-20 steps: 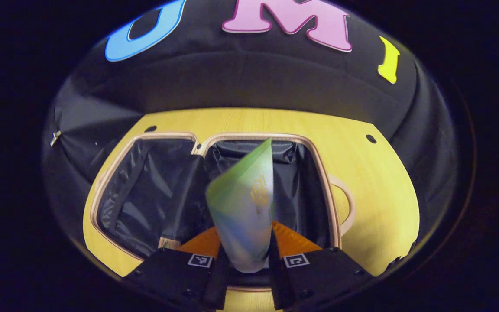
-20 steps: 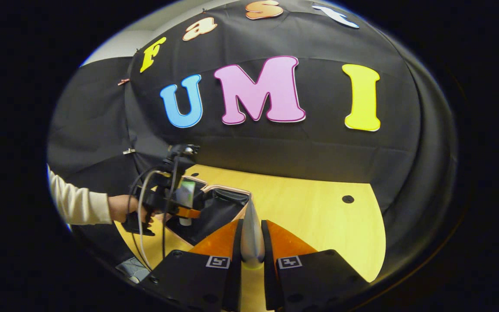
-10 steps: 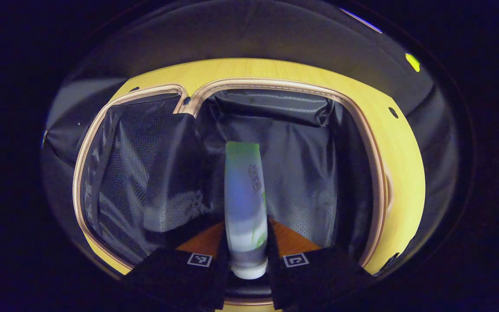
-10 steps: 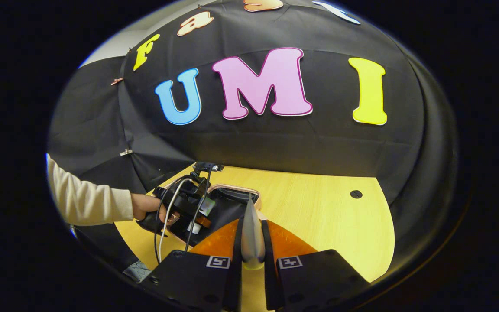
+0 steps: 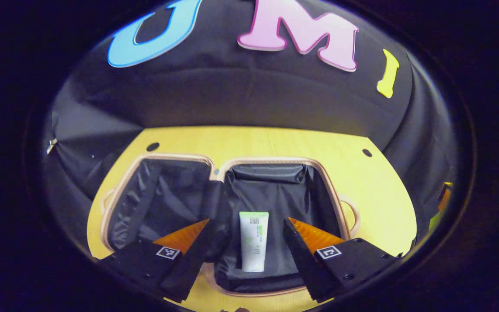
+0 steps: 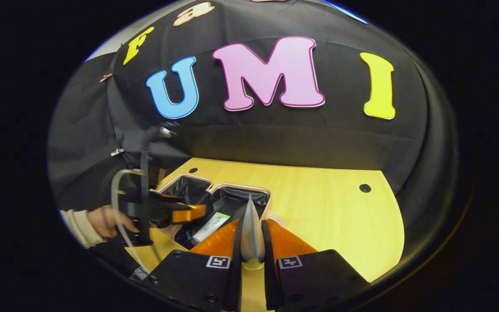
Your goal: First open the suitcase, pack the skin care products into it, and then close the suitcase.
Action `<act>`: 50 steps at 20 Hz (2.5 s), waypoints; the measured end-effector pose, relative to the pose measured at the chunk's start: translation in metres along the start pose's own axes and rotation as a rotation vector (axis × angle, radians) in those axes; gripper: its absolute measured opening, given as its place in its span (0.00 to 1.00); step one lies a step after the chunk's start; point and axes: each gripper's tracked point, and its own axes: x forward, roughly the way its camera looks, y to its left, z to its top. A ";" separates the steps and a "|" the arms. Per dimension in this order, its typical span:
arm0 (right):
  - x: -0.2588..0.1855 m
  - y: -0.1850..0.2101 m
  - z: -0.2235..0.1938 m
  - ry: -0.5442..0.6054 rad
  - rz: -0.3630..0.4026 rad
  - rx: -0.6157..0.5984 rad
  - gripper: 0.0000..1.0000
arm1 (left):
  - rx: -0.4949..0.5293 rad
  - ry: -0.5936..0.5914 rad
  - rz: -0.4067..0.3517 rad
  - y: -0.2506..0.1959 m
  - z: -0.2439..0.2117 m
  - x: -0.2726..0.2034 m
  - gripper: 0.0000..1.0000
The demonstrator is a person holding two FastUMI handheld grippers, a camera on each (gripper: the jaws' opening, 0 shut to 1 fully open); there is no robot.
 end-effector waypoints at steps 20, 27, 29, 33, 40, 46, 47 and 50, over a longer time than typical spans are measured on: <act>0.183 0.047 -0.170 0.655 -0.186 0.063 0.40 | -0.120 -0.131 0.111 0.157 -0.067 -0.134 0.96; 0.136 0.066 -0.083 0.366 -0.094 0.056 0.94 | -0.223 -0.137 0.225 0.231 -0.067 -0.109 0.96; 0.108 0.061 -0.058 0.272 -0.075 0.041 0.99 | -0.259 -0.156 0.237 0.262 -0.056 -0.091 0.96; 0.039 0.018 -0.027 0.105 -0.151 0.017 0.99 | -0.288 -0.089 0.235 0.326 -0.060 -0.029 0.96; -0.045 -0.054 -0.007 0.021 -0.313 0.021 0.98 | -0.592 0.052 0.056 0.339 -0.060 0.075 0.96; -0.096 -0.101 -0.045 0.061 -0.459 0.126 0.98 | -0.753 0.170 0.053 0.343 -0.079 0.108 0.78; -0.101 -0.108 -0.055 0.074 -0.480 0.146 0.98 | -0.765 0.155 0.041 0.339 -0.079 0.113 0.66; -0.114 -0.120 -0.067 0.086 -0.512 0.185 0.98 | -0.780 0.170 0.061 0.334 -0.086 0.124 0.19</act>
